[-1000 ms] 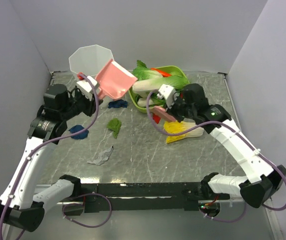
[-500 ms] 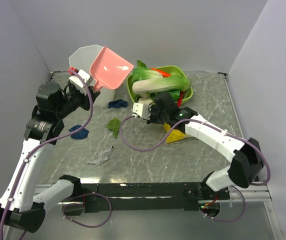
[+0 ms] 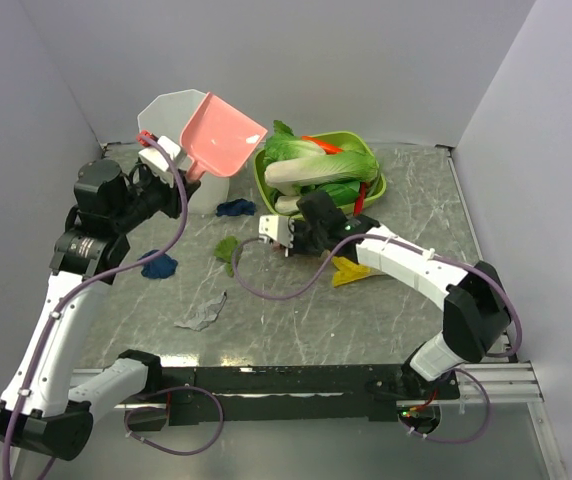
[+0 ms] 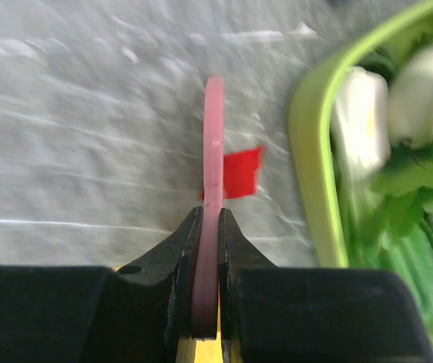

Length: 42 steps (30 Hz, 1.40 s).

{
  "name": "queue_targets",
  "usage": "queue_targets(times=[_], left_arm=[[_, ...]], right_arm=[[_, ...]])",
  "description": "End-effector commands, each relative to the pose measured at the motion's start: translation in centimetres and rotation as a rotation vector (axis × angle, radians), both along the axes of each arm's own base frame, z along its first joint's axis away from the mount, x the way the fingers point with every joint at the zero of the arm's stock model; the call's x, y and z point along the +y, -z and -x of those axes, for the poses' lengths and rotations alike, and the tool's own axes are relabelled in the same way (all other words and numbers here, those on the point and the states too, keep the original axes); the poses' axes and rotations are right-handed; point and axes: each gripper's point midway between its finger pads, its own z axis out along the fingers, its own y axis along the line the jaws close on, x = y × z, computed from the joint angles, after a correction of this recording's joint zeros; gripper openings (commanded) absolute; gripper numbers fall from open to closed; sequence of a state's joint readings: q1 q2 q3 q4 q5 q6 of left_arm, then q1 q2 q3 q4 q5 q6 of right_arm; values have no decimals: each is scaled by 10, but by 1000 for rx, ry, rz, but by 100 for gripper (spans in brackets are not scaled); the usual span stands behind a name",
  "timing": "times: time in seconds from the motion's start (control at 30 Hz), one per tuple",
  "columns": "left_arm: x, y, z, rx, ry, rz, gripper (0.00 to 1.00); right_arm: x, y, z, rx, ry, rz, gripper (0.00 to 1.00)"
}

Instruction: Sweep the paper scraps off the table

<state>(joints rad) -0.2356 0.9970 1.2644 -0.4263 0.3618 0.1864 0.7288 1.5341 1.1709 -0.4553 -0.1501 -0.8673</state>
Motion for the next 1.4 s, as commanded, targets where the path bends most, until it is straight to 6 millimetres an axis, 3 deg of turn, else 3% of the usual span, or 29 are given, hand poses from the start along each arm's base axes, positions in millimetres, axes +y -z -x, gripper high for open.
queue_targets(times=[0.0, 0.03, 0.13, 0.23, 0.4, 0.43, 0.47, 0.53, 0.63, 0.87, 1.23, 1.37], left_arm=[[-3, -34, 0, -90, 18, 31, 1], [-4, -32, -2, -84, 20, 29, 1], [-5, -34, -4, -87, 26, 31, 1], [-4, -37, -7, -97, 21, 34, 1], [3, -42, -10, -110, -6, 23, 1], [4, -45, -11, -113, -11, 19, 1], [4, -45, -11, -116, -11, 9, 1], [6, -47, -11, -122, -18, 0, 1], [8, -48, -12, -130, -25, -16, 1], [11, -51, -12, -126, -25, -1, 1], [19, -55, -9, -129, -31, -1, 1], [17, -56, -8, -129, -11, 20, 1]], right_arm=[[36, -79, 37, 145, -50, -259, 0], [41, -95, 41, 161, -60, -303, 0], [43, -114, 42, 149, -73, -322, 0], [46, -112, 29, 91, -80, -311, 0], [71, -104, -11, -100, -109, -295, 0], [83, -117, -21, -161, -127, -324, 0], [91, -110, -29, -162, -132, -319, 0], [108, -125, -42, -227, -144, -367, 0], [131, -118, -61, -293, -177, -372, 0], [157, -89, -90, -440, -257, -316, 0], [175, -52, -107, -512, -363, -221, 0], [165, -22, -91, -431, -402, -164, 0]])
